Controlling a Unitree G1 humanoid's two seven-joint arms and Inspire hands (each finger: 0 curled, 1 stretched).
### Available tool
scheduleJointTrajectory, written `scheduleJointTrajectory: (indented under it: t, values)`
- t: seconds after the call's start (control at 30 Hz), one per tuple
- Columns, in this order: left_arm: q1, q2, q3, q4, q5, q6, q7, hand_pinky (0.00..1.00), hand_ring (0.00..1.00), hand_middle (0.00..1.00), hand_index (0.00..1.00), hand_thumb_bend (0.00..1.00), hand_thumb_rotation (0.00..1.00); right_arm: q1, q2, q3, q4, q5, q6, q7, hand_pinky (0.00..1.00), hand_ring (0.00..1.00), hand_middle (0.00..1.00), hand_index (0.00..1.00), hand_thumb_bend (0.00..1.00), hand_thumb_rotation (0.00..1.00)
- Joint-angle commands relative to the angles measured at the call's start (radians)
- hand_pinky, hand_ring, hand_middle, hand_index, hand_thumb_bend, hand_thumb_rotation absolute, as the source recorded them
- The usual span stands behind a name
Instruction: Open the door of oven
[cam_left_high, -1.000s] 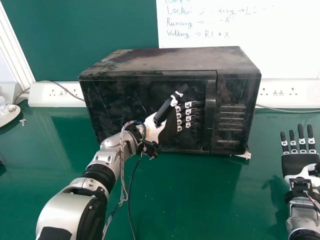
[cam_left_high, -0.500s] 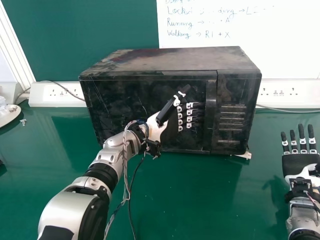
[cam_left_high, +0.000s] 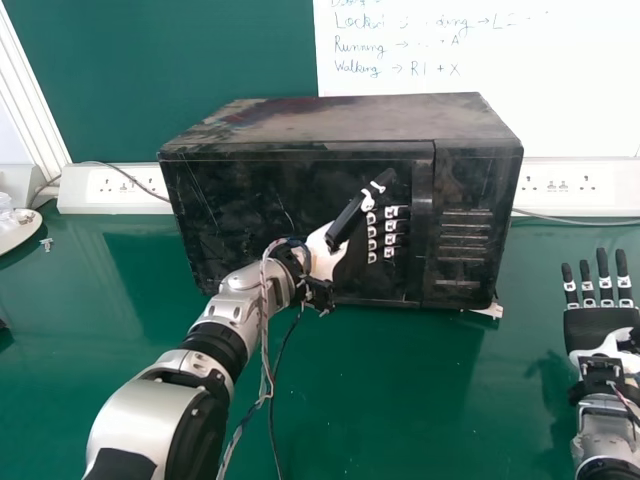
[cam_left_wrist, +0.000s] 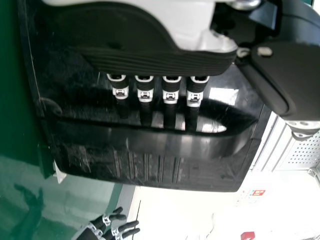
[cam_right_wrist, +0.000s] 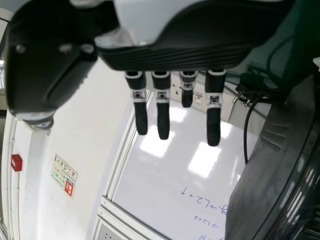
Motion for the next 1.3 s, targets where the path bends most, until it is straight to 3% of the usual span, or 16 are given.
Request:
scheduleJointTrajectory:
  t: [0.0, 0.27, 0.6, 1.27]
  values:
    - [-0.021, -0.005, -0.008, 0.012, 0.008, 0.007, 0.015, 0.53, 0.71, 0.77, 0.81, 0.88, 0.92, -0.008, 0.007, -0.004, -0.004, 0.004, 0.002, -0.001, 0.94, 0.98, 1.0, 0.97, 1.0, 0.92]
    - [-0.031, -0.017, -0.011, 0.016, 0.018, 0.015, 0.018, 0.53, 0.71, 0.77, 0.8, 0.88, 0.92, -0.008, 0.006, -0.008, -0.003, 0.009, 0.009, 0.006, 0.97, 0.98, 1.0, 0.97, 1.0, 0.9]
    - [-0.041, -0.03, -0.014, 0.017, 0.023, 0.018, 0.025, 0.51, 0.7, 0.77, 0.79, 0.91, 0.91, -0.009, 0.008, -0.005, -0.005, 0.004, 0.001, -0.004, 0.95, 0.98, 1.0, 0.96, 1.0, 0.93]
    - [-0.062, -0.06, -0.02, 0.018, 0.038, 0.02, 0.006, 0.51, 0.7, 0.77, 0.77, 0.91, 0.92, -0.012, 0.008, -0.009, -0.002, 0.009, 0.01, -0.001, 0.95, 0.97, 1.0, 0.95, 1.0, 0.9]
